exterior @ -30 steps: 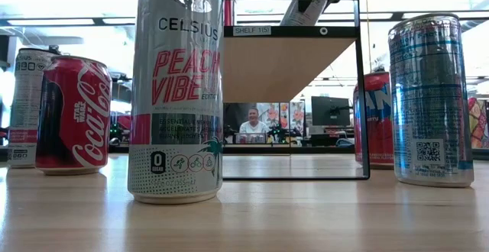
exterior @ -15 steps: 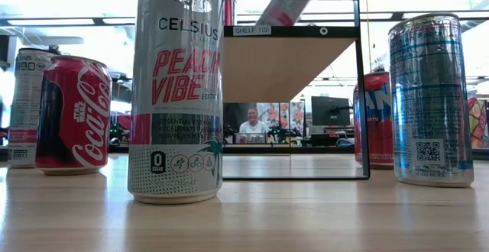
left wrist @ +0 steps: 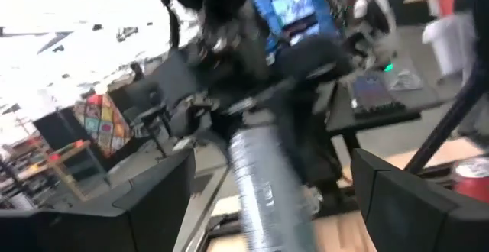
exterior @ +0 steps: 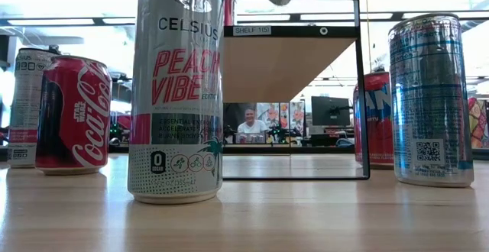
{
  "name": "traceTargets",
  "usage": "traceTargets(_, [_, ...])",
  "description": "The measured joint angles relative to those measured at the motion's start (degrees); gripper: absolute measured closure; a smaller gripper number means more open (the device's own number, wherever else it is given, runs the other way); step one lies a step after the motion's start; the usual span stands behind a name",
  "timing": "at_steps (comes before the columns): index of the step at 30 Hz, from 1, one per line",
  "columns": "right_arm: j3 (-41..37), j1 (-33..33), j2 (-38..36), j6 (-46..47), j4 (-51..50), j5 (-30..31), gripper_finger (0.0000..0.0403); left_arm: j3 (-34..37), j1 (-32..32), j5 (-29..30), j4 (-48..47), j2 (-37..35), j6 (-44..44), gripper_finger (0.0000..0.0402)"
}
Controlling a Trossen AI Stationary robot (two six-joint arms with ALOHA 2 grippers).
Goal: Place canned beverage on shelf
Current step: Put the white and pink soda can on the top right shelf
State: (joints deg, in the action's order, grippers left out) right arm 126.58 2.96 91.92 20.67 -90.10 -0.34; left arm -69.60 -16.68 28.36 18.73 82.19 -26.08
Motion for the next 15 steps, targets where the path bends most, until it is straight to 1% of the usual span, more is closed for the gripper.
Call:
traceTargets(2, [0.0,0.9,-0.1,-0.1,0.0,0.3,0.0159,-2.5,0.3,-0.3,-3.5,2.2,-0.1,0.0086])
traceTargets(7, [-0.1,2.5,-0.1,-0.1,0.0,0.4,0.0159,-7.6,0.1,-0.7,-7.9,5.7,-1.2,0.0082])
traceTargets(10, [0.0,2.5,-0.2,-0.3,0.0,0.0,0.0158,-10.3,0.2,-0.9,-12.2,6.7,3.1,0.0059])
traceTargets(13, [-0.1,2.4,-0.2,-0.7,0.0,0.4,0.0158,-13.2,0.7,-0.9,-18.3,7.4,6.9,0.0017])
traceTargets(15, [-0.1,2.4,-0.3,-0.7,0.1,0.5,0.0158,-15.3,0.7,-0.9,-20.2,8.2,9.1,0.0009])
